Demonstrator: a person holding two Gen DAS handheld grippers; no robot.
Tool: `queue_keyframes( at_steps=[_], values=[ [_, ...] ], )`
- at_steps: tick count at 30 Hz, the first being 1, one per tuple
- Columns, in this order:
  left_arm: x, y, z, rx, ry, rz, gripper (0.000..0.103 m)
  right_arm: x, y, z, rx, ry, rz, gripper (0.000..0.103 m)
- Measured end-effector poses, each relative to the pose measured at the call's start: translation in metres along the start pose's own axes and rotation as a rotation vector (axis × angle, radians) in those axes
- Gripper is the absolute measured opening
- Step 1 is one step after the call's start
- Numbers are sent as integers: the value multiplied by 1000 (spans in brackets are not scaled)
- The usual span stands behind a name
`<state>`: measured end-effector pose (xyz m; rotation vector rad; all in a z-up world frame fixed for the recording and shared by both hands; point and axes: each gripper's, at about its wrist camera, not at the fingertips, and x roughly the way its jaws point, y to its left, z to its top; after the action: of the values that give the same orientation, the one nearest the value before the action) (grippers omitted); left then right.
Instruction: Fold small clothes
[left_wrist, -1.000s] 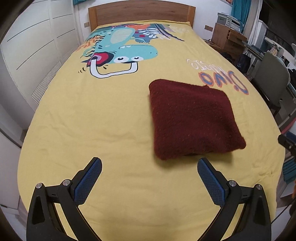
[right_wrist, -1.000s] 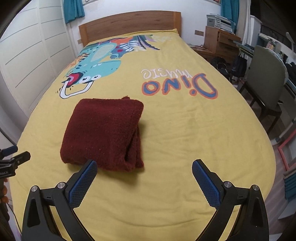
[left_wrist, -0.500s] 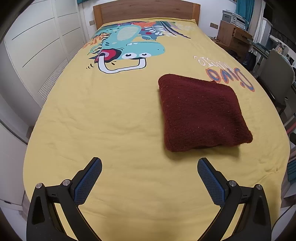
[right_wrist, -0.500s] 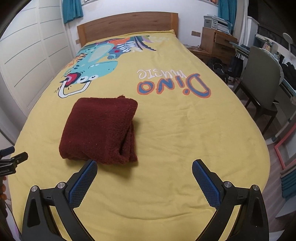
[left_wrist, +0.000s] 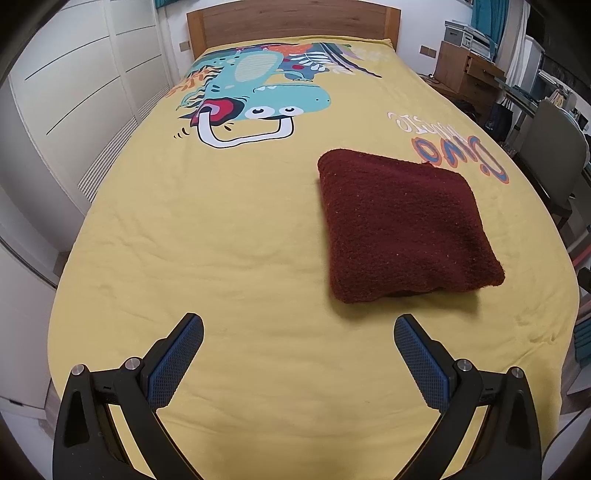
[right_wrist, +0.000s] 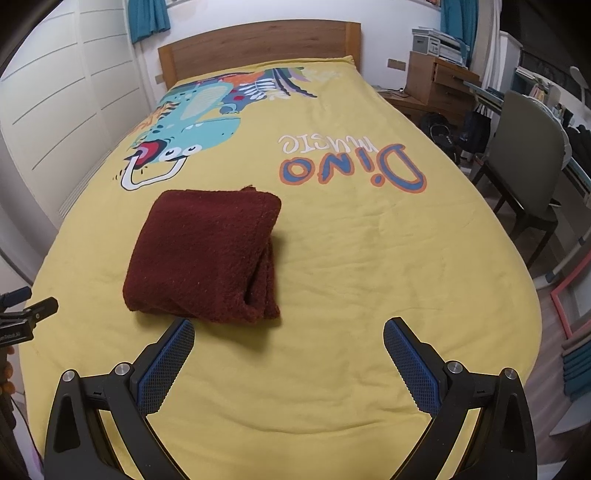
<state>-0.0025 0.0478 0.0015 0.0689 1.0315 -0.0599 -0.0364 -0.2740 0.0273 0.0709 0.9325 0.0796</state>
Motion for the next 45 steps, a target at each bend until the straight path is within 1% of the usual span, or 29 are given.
queue_keyframes(
  at_steps=[6,15,24,38,45],
  values=[
    [-1,1,0,4,-1,7,102,0,1,-1,-4,-3,-3,102],
    [1,1,-2,8,6,-3,102,0,1,-3,-2,3,-4,102],
    [0,3,-2,-7,14,-3,102,0,-1,-4,-3,3,-9,102],
    [-4,0,-9,1,12,4,102,-3,0,-5,-17,8,-19,102],
    [-2,-1,-12,-5,20,-3,102,-3,0,-6,-23,8,-19,102]
  ],
)
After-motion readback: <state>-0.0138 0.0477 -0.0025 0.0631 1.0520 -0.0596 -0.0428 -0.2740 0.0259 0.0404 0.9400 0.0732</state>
